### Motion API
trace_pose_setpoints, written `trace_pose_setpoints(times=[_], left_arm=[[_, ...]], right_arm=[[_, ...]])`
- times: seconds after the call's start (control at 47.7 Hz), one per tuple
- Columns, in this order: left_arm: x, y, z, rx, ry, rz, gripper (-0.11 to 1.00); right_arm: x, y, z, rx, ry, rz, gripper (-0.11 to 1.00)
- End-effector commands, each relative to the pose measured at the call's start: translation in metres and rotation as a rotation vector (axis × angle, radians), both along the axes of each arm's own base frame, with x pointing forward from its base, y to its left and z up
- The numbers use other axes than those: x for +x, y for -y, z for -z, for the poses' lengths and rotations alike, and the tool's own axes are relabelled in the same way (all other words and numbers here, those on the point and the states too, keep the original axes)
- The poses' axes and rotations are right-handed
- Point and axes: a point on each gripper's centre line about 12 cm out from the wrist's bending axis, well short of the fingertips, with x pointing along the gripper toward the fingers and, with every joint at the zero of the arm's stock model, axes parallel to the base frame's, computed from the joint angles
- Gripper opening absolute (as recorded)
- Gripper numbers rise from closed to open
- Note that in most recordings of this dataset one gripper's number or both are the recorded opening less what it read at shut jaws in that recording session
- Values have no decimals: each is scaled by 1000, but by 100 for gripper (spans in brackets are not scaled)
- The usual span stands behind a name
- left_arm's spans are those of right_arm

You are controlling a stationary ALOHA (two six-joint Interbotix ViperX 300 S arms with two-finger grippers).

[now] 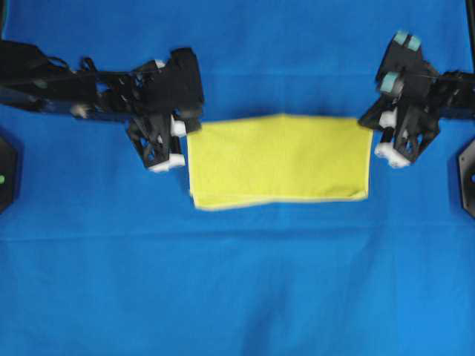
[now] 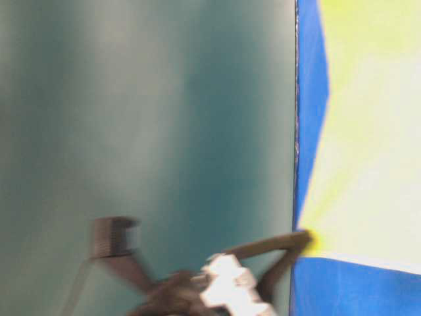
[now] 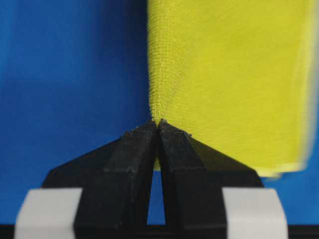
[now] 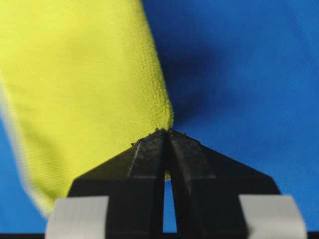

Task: Fold the yellow towel.
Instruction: 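Lift the folded strip and rotate it vertical, right gripper moving far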

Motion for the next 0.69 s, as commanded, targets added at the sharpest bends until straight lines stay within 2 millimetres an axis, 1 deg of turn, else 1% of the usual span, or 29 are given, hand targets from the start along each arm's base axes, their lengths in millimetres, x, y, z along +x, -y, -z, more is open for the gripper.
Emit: trace_pose_setpoints(times=[0.0, 0.105, 0.147, 0.21, 0.273, 0.398, 0.566, 0.671], left_arm=[[-1, 8, -33, 9, 62, 20, 1], [-7, 15, -53, 11, 85, 36, 1], [-10, 18, -61, 13, 104, 44, 1], [-13, 20, -68, 15, 122, 49, 1], [-15, 21, -70, 15, 126, 51, 1], [-16, 22, -68, 14, 124, 51, 1], [-15, 22, -68, 13, 124, 53, 1], [-15, 27, -68, 12, 124, 65, 1]], right_arm=[[1, 0, -29, -14, 65, -1, 1], [-4, -3, -47, -25, 107, -9, 1], [-6, -5, -52, -31, 120, -12, 1], [-10, -6, -56, -38, 139, -11, 1], [-13, -7, -60, -44, 159, -9, 1], [-13, -6, -65, -56, 203, -1, 1], [-10, -4, -64, -52, 208, 13, 1], [-10, -1, -64, -58, 207, 24, 1]])
